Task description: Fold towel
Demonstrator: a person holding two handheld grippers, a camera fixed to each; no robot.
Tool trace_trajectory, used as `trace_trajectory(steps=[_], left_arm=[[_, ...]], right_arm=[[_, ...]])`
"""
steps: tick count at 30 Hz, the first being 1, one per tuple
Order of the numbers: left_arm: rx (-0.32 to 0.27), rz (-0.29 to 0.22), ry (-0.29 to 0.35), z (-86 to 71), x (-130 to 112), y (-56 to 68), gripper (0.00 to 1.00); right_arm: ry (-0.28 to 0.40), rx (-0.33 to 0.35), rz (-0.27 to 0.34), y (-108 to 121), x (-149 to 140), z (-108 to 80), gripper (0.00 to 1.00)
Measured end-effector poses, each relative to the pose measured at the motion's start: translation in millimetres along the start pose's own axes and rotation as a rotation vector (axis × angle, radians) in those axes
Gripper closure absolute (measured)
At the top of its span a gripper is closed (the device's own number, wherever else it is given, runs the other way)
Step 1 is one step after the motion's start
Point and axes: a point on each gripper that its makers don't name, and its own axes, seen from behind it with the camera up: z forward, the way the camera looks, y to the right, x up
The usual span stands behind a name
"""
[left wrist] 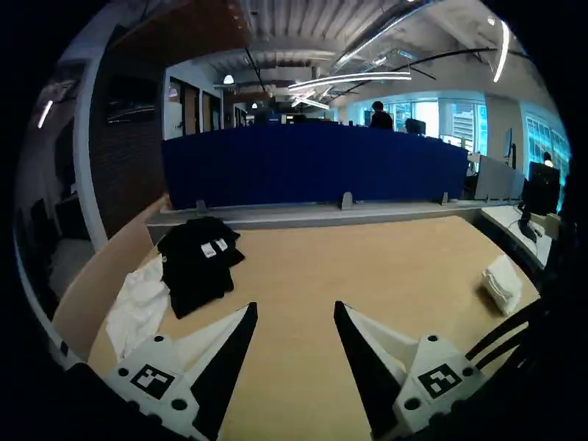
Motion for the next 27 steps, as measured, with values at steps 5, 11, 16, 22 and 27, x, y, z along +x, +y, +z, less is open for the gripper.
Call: trace_trajectory(steps=[5,11,16,22,27], left_arm=[[0.023,-0.030,0.088,-2.4,23,-6.0,0.23],[0.042,-0.052,0.177,-9.0,47,-9.6,0.24],[0.052,-0.056,0.218,-13.6,58,-9.9,0.24],[0.056,-0.065,0.249,-15.1,63,-9.8,0.24],[0.054,-0.057,0.270,-13.4,62,-10.1,0.24]], right_arm=[[0.079,-0.001,0.008,-21,25,2.0,0.15],[0.140,0.005,0.016,-36,42,2.8,0.15],[0.140,0.012,0.013,-43,40,4.8,0.15],[0.133,0.008,-0.001,-47,38,6.1,0.15],[0.126,0.012,-0.016,-52,36,8.2,0.15]])
